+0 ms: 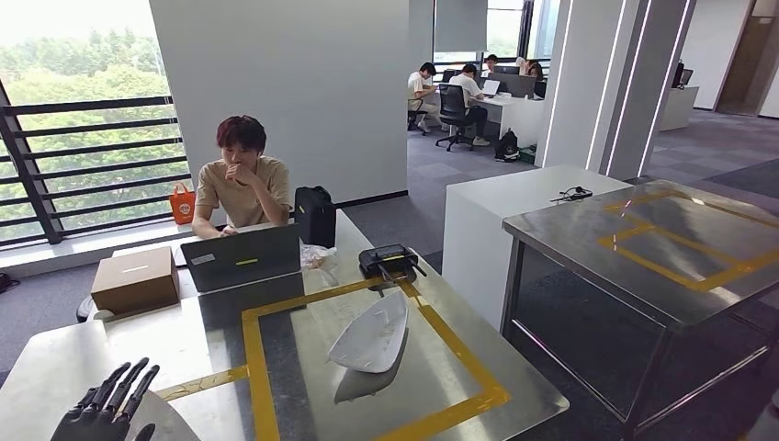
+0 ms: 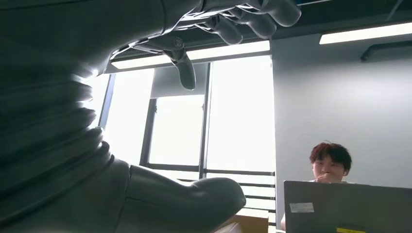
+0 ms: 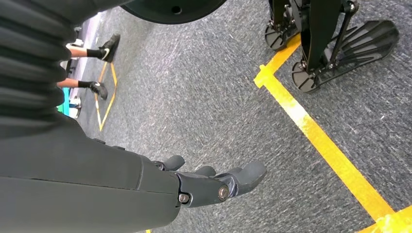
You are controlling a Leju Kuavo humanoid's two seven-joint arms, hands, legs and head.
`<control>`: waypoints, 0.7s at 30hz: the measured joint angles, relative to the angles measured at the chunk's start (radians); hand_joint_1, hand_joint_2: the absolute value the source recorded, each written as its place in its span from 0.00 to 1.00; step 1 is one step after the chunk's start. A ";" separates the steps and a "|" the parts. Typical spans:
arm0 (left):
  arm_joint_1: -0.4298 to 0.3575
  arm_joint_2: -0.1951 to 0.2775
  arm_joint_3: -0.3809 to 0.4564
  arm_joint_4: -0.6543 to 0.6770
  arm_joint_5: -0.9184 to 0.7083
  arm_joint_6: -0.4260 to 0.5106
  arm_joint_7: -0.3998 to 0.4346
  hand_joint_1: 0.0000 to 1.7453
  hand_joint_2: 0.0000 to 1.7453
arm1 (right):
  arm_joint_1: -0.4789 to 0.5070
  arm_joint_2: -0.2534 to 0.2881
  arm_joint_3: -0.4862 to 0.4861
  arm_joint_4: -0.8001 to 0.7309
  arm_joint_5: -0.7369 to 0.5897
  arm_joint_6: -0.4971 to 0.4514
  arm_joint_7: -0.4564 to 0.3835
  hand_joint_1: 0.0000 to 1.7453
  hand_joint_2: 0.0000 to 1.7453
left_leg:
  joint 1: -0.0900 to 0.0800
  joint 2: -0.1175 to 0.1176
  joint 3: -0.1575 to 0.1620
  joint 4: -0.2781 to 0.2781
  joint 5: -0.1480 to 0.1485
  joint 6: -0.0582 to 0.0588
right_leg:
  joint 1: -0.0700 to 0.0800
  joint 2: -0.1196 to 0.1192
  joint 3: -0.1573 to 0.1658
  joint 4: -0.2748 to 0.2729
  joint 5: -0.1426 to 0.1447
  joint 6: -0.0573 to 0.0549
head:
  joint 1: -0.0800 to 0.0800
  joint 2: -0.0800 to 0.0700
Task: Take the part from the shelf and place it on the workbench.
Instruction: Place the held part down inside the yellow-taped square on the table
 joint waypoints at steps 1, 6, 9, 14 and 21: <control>0.000 0.000 0.000 0.002 -0.004 0.000 0.018 0.00 0.00 | 0.000 0.000 0.000 0.000 -0.001 0.001 -0.001 0.00 0.00 | 0.000 0.000 0.000 0.000 0.000 0.000 | 0.000 0.000 0.000 0.000 0.000 0.000 | 0.000 0.000; -0.001 0.000 0.000 -0.002 -0.006 0.000 0.076 0.00 0.00 | 0.000 0.000 0.000 0.000 -0.003 0.012 -0.013 0.00 0.00 | 0.000 0.000 0.000 0.000 0.000 0.000 | 0.000 0.000 0.000 0.000 0.000 0.000 | 0.000 0.000; -0.001 -0.002 0.011 -0.023 0.016 0.000 0.080 0.00 0.00 | 0.000 0.000 0.000 0.000 0.000 0.015 -0.024 0.00 0.00 | 0.000 0.000 0.000 0.000 0.000 0.000 | 0.000 0.000 0.000 0.000 0.000 0.000 | 0.000 0.000; 0.000 -0.026 0.099 -0.095 0.073 0.000 -0.018 0.00 0.00 | 0.001 0.000 0.002 0.000 0.016 0.022 -0.045 0.00 0.00 | 0.000 0.000 0.000 0.000 0.000 0.000 | 0.000 0.000 0.000 0.000 0.000 0.000 | 0.000 0.000; -0.001 -0.081 0.270 -0.209 0.226 0.000 -0.143 0.00 0.00 | 0.001 0.000 0.004 0.000 0.018 0.033 -0.052 0.00 0.00 | -0.005 0.000 -0.007 0.004 -0.003 0.006 | -0.005 0.000 0.001 -0.001 0.001 0.005 | 0.000 0.000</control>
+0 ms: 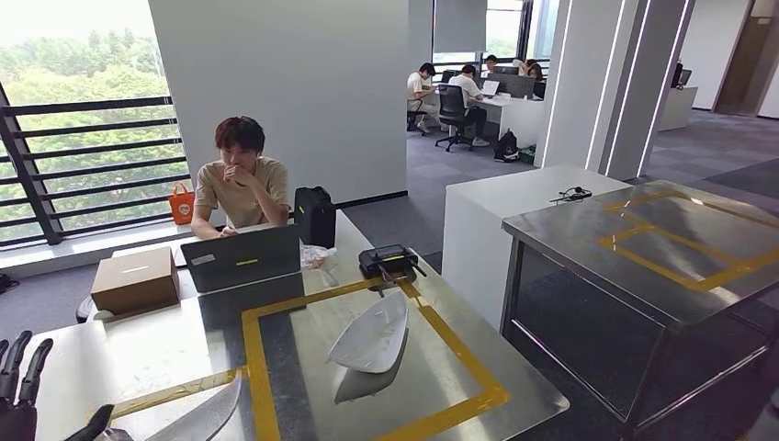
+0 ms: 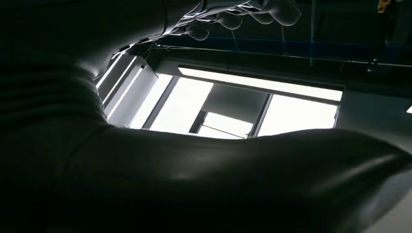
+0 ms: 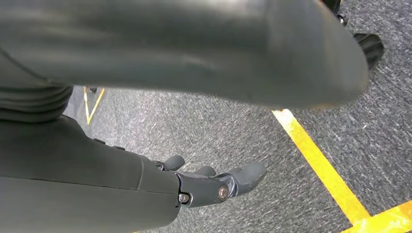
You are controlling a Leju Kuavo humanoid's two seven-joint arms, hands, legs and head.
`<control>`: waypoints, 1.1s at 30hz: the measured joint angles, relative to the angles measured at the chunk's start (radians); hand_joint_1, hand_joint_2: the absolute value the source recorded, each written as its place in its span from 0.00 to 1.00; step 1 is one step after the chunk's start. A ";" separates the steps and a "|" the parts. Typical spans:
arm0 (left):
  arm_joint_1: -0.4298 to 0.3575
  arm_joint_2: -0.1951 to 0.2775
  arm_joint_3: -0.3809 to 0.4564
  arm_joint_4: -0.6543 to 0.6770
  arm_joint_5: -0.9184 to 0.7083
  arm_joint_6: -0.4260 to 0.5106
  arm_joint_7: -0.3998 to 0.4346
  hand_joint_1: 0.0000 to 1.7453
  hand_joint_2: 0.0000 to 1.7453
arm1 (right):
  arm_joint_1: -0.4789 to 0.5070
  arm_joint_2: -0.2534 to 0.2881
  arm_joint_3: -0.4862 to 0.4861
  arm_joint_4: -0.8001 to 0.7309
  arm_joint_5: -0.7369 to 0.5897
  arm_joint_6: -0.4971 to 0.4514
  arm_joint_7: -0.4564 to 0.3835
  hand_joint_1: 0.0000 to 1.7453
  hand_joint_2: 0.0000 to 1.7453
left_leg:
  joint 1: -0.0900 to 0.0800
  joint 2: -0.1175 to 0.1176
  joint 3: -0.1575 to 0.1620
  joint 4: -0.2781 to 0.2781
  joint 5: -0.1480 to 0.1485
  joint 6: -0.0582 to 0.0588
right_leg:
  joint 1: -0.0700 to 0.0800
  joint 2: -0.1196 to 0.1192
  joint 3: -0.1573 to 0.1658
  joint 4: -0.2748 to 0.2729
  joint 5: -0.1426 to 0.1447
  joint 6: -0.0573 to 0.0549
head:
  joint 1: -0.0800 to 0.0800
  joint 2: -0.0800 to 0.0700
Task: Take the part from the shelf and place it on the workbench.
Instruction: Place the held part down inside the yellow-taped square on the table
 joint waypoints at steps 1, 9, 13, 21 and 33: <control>0.000 -0.003 0.009 -0.014 0.018 0.000 -0.001 0.00 0.00 | 0.000 0.000 0.000 0.000 -0.001 0.000 0.000 0.00 0.00 | -0.001 0.000 -0.001 0.001 -0.001 0.002 | -0.001 0.000 0.000 0.000 0.000 0.002 | 0.000 0.000; 0.008 -0.032 0.038 -0.099 0.017 0.000 -0.008 0.00 0.00 | 0.000 0.002 0.000 0.000 -0.006 0.000 -0.005 0.00 0.00 | 0.012 -0.016 0.020 -0.025 0.020 0.025 | -0.008 -0.008 -0.058 0.146 -0.085 0.029 | 0.001 0.000; 0.022 -0.045 0.045 -0.112 0.015 0.000 -0.008 0.00 0.00 | 0.001 0.001 0.000 0.000 -0.006 0.001 -0.010 0.00 0.00 | 0.019 -0.046 0.019 -0.017 0.016 0.017 | -0.022 -0.007 -0.102 0.236 -0.092 0.043 | 0.001 0.000; 0.026 -0.063 0.057 -0.150 -0.008 0.000 -0.008 0.00 0.00 | -0.004 0.000 0.000 0.000 -0.006 0.005 -0.016 0.00 0.00 | 0.032 -0.094 0.000 -0.002 -0.001 -0.039 | -0.025 0.010 0.020 0.009 -0.027 0.011 | -0.001 0.000; 0.032 -0.078 0.062 -0.179 -0.020 0.000 -0.008 0.00 0.00 | -0.001 0.001 0.000 0.000 -0.004 0.012 -0.016 0.00 0.00 | 0.006 0.066 -0.026 0.008 0.031 -0.013 | -0.005 -0.117 0.051 0.004 -0.051 -0.003 | -0.005 0.000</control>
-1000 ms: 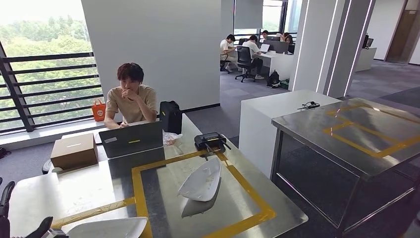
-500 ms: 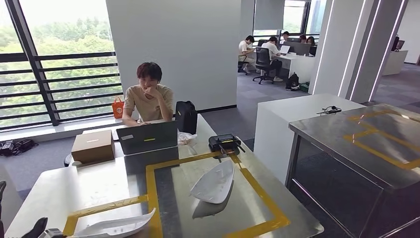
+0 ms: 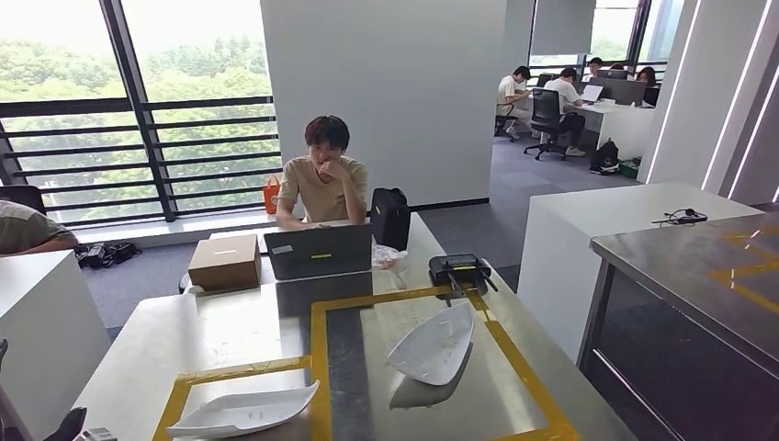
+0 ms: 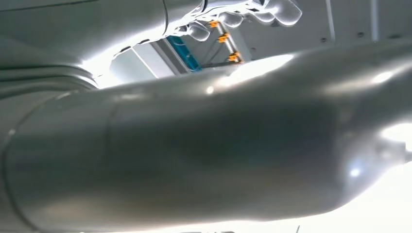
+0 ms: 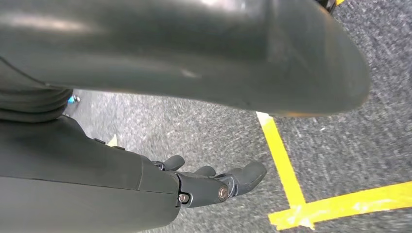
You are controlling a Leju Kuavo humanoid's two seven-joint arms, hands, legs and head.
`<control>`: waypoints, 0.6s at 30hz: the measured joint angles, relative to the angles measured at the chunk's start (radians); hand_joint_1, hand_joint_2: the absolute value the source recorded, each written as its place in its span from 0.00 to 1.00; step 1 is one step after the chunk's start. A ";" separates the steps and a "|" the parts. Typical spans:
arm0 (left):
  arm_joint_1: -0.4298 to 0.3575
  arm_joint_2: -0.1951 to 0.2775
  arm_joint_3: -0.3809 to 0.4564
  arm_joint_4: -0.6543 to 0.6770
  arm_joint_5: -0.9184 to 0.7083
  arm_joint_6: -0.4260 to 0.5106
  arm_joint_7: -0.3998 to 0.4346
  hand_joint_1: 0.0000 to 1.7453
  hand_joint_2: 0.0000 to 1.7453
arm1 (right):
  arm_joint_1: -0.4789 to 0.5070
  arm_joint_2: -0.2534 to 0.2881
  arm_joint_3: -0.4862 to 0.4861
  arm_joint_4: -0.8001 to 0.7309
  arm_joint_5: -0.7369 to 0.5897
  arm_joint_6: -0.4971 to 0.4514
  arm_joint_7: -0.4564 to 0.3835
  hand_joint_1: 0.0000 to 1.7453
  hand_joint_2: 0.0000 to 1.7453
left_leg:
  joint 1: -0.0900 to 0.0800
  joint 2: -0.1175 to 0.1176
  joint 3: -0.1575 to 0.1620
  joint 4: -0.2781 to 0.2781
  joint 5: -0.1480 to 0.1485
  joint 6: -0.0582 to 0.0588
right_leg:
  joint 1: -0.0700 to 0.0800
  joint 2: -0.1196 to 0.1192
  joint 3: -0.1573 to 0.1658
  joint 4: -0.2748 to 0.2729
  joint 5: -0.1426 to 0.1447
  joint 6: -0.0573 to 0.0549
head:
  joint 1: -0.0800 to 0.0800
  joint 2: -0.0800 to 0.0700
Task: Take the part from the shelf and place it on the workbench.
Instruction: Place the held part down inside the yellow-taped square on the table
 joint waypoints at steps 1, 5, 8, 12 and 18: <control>0.000 -0.001 0.000 -0.003 -0.005 0.000 0.000 0.00 0.00 | -0.001 0.000 0.000 0.000 0.000 -0.004 0.001 0.00 0.00 | -0.003 -0.007 0.000 -0.002 -0.001 0.005 | 0.001 -0.010 0.002 -0.001 -0.001 0.006 | 0.000 0.000; 0.002 -0.005 0.000 -0.018 -0.016 0.000 0.000 0.00 0.00 | -0.004 0.000 -0.002 0.000 -0.013 -0.020 0.016 0.00 0.00 | 0.008 -0.042 0.003 -0.016 0.013 0.025 | -0.003 0.033 -0.016 0.051 -0.039 0.028 | 0.001 0.000; 0.004 -0.014 0.000 -0.020 -0.011 0.000 -0.001 0.00 0.00 | -0.001 0.000 -0.004 0.000 -0.017 -0.022 0.028 0.00 0.00 | 0.010 -0.059 0.001 -0.016 0.013 0.032 | -0.008 0.092 -0.109 0.235 -0.121 0.037 | 0.003 0.000; 0.008 -0.022 -0.002 -0.021 0.021 0.000 -0.001 0.00 0.00 | 0.001 -0.001 -0.006 0.000 -0.020 -0.028 0.038 0.00 0.00 | 0.012 -0.080 0.001 -0.009 0.009 0.028 | -0.010 0.096 -0.087 0.160 -0.040 0.035 | 0.003 0.000; 0.008 -0.025 -0.008 -0.024 0.024 0.000 -0.001 0.00 0.00 | -0.003 -0.001 -0.012 0.000 -0.030 -0.032 0.041 0.00 0.00 | 0.010 -0.092 -0.008 -0.001 0.011 -0.008 | -0.006 0.103 -0.023 0.004 0.019 0.007 | 0.003 0.000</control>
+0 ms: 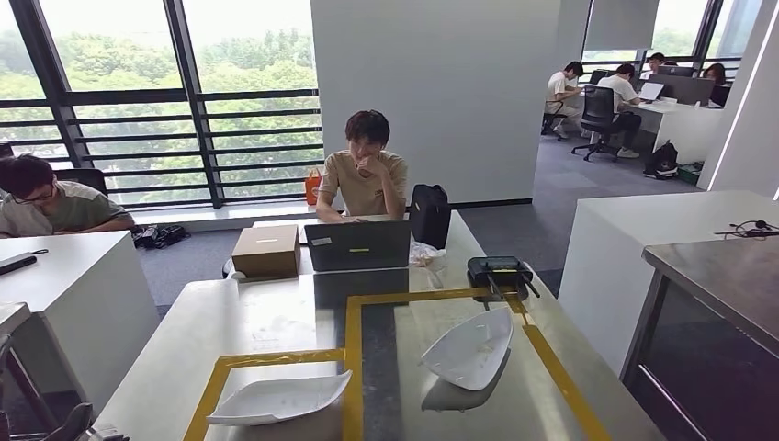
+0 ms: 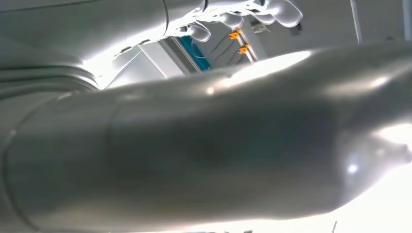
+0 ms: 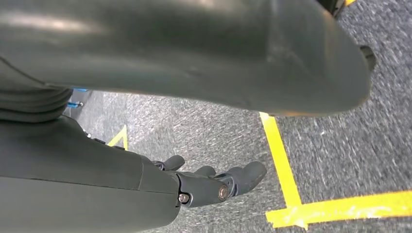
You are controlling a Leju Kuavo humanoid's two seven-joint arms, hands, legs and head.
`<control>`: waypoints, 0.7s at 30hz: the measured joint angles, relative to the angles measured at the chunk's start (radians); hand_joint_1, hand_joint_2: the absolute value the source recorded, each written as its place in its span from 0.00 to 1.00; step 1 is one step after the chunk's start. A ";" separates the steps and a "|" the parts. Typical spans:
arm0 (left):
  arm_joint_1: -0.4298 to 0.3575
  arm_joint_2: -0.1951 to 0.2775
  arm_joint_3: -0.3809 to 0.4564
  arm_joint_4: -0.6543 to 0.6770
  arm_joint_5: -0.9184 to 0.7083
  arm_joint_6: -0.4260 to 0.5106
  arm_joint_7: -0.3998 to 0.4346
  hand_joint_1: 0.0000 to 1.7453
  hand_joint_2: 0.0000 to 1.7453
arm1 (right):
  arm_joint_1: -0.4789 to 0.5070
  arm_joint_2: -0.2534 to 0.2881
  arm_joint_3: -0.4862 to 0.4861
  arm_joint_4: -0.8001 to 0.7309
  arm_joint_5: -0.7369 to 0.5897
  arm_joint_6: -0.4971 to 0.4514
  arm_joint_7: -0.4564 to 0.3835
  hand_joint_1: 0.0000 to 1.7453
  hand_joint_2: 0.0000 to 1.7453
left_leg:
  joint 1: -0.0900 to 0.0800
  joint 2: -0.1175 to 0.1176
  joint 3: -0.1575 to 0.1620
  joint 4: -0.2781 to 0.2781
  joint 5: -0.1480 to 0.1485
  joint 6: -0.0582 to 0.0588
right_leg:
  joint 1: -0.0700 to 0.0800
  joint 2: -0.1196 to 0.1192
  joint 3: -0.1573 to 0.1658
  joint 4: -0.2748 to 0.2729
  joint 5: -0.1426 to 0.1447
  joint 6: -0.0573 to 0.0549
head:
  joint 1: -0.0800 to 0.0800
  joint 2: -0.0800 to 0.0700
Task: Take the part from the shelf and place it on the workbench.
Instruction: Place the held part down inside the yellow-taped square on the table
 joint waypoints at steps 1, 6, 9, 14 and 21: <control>0.000 0.000 -0.001 0.000 0.000 0.000 0.000 0.00 0.00 | 0.000 0.000 -0.001 0.000 -0.001 0.000 0.000 0.00 0.00 | 0.001 0.003 -0.005 0.010 -0.012 -0.005 | -0.001 -0.001 -0.001 -0.004 0.005 -0.008 | -0.001 0.000; 0.002 0.001 -0.002 0.002 0.000 0.000 0.001 0.00 0.00 | 0.000 0.001 -0.002 0.000 -0.004 -0.001 0.004 0.00 0.00 | 0.003 0.014 -0.090 0.250 -0.157 -0.019 | 0.001 -0.006 -0.022 -0.009 0.026 -0.028 | -0.003 0.000; 0.002 0.001 -0.002 0.001 0.000 0.000 0.000 0.00 0.00 | 0.000 0.001 -0.003 0.000 -0.004 -0.001 0.008 0.00 0.00 | 0.001 0.016 -0.017 0.164 -0.115 -0.009 | 0.006 -0.007 -0.042 -0.008 0.043 -0.026 | -0.003 0.000; -0.003 0.001 -0.004 -0.008 0.003 0.000 0.000 0.00 0.00 | -0.001 0.004 -0.004 0.000 -0.004 -0.001 0.010 0.00 0.00 | -0.016 0.025 0.084 -0.019 -0.066 0.020 | 0.007 -0.010 -0.050 -0.012 0.072 -0.002 | -0.002 0.000; -0.001 -0.003 -0.012 -0.010 0.005 0.000 0.000 0.00 0.00 | -0.001 0.004 -0.013 0.000 -0.004 -0.002 0.011 0.00 0.00 | -0.005 0.026 0.019 -0.024 0.007 0.049 | -0.001 -0.002 -0.132 0.236 -0.120 0.033 | 0.000 0.000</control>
